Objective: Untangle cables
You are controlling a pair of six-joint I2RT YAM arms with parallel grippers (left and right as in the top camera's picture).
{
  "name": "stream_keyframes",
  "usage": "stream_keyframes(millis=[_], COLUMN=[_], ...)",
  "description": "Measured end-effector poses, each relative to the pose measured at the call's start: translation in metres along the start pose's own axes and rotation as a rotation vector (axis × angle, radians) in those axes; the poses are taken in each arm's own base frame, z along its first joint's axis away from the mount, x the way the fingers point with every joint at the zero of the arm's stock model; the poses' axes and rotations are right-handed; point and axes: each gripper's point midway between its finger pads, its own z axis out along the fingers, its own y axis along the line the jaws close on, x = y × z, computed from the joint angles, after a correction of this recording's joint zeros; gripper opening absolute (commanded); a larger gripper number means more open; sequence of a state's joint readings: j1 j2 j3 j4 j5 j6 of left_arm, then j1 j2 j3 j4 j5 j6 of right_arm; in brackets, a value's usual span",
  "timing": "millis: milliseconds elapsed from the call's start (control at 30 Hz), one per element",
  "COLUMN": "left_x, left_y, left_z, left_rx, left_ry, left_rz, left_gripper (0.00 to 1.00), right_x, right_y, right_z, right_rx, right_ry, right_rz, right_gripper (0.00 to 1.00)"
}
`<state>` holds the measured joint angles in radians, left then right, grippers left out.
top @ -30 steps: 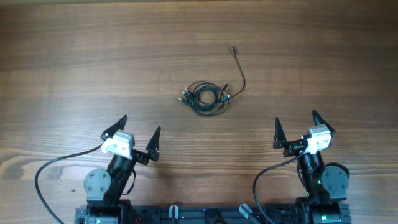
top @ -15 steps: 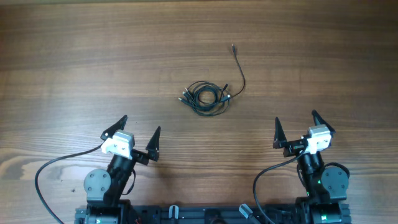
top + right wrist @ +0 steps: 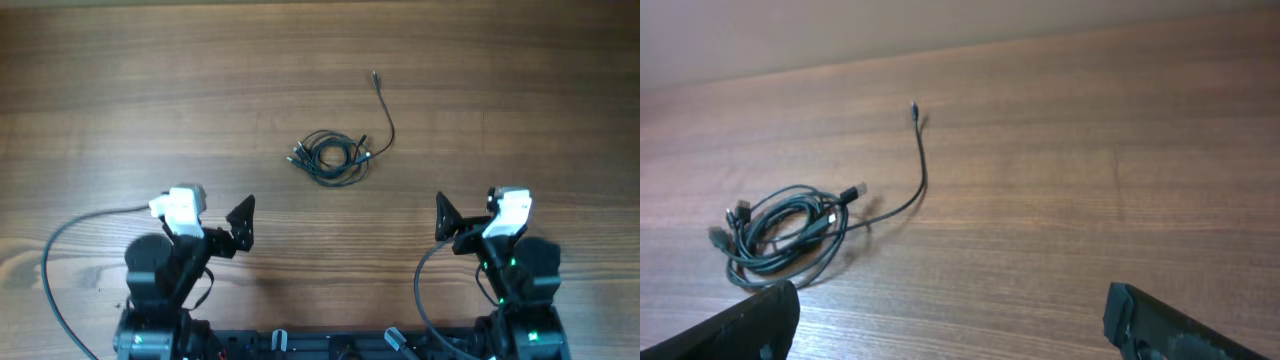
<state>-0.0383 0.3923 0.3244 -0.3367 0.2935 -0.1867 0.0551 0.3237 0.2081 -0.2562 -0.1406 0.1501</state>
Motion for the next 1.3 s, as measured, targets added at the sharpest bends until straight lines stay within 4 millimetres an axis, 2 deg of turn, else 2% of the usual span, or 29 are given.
stream_keyframes(millis=[100,200,300,333,433,533,667,767,833,900,967,1100,1200,1267,1300], left_x=[-0.001,-0.014,-0.048,-0.052,-0.04,-0.034,-0.06,-0.064,-0.051,-0.024,0.011,0.084,0.107,0.111,0.11], left_y=[0.0,0.0,-0.012,-0.015,-0.016,-0.015,-0.024,-0.039,-0.056,-0.069,-0.08,-0.095,-0.096,-0.101,-0.102], left_z=[0.005,0.014,0.025,0.028,0.036,0.043,0.057,0.073,0.091,0.115,0.133,0.158,0.171,0.176,0.177], left_rx=[-0.03,-0.072,-0.052,-0.035,-0.013,-0.003,0.053,0.106,0.146,0.133,0.104,0.052,0.012,0.016,0.016], left_ry=[0.131,0.294,0.346,0.353,0.419,0.449,0.34,0.325,0.364,0.433,0.51,0.659,0.67,0.645,0.641], left_rz=[-0.044,-0.096,-0.119,-0.123,-0.151,-0.166,-0.168,-0.173,-0.15,-0.106,-0.055,0.061,0.117,0.199,0.208], left_gripper=[1.0,1.0,1.0,1.0,1.0,1.0,1.0,0.96,0.93,0.88,0.84,0.84,0.83,0.82,0.78], right_x=[-0.003,0.007,0.006,0.003,0.001,0.001,-0.003,-0.013,-0.014,-0.014,-0.011,-0.001,0.005,0.007,0.007], right_y=[0.0,0.0,0.005,0.009,0.031,0.042,0.047,0.048,0.048,0.048,0.045,0.032,0.022,0.018,0.017], right_z=[0.005,0.014,0.023,0.026,0.032,0.031,0.032,0.037,0.037,0.037,0.037,0.034,0.032,0.031,0.031], right_rx=[0.018,0.035,0.024,0.004,-0.121,-0.185,-0.209,-0.204,-0.193,-0.185,-0.165,-0.076,-0.012,0.009,0.018], right_ry=[0.124,0.324,0.47,0.494,0.54,0.547,0.535,0.499,0.5,0.505,0.514,0.544,0.563,0.566,0.565], right_rz=[0.025,0.069,0.105,0.117,0.158,0.175,0.195,0.252,0.294,0.321,0.331,0.335,0.328,0.324,0.321], right_gripper=[1.0,1.0,1.0,1.0,1.0,1.0,1.0,1.0,1.0,1.0,1.0,1.0,1.0,1.0,1.0])
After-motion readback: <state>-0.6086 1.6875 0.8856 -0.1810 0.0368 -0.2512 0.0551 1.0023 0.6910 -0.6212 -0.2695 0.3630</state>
